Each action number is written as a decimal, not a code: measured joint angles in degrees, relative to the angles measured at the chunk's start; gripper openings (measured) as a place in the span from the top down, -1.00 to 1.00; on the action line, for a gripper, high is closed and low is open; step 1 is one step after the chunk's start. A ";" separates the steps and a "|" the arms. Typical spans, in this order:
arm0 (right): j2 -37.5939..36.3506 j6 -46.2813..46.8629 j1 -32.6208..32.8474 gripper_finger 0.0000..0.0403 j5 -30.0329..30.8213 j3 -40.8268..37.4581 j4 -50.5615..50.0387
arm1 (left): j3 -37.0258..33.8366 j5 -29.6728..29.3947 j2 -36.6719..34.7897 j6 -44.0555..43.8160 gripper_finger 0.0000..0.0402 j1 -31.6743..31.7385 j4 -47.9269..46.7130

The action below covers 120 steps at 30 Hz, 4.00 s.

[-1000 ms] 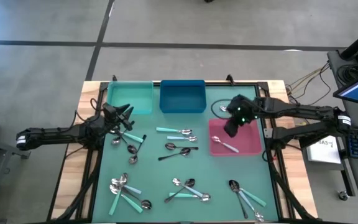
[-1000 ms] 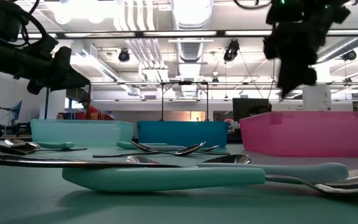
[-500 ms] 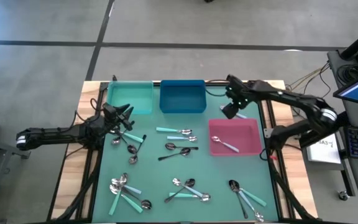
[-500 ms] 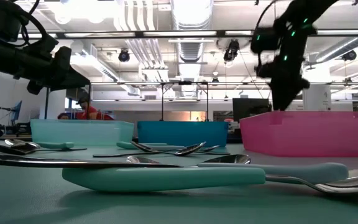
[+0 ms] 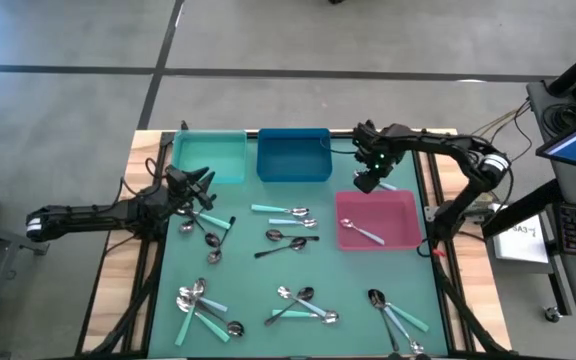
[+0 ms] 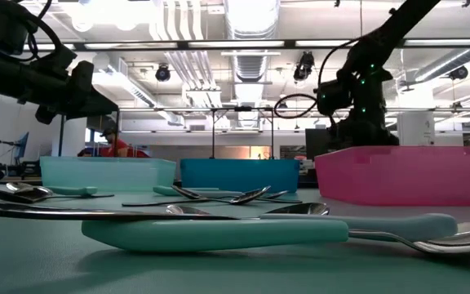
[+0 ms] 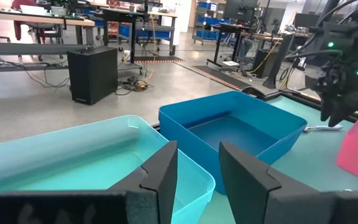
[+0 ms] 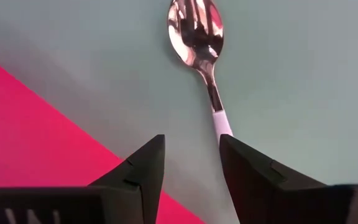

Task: Sort silverware by color (type)
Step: Put the blue spoon into the red bin, then put the green spoon into the blue bin

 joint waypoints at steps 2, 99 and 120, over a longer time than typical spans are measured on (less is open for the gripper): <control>0.76 -0.27 -0.12 0.29 0.35 0.00 0.15 | 0.00 0.00 0.01 0.00 0.48 0.00 0.00; -14.23 24.27 31.84 0.31 -4.34 -3.64 25.07 | 0.00 0.00 0.01 0.02 0.48 0.00 -0.01; 20.61 1.48 30.92 0.34 -4.38 21.45 31.69 | 0.00 0.00 0.01 0.02 0.48 0.02 -0.01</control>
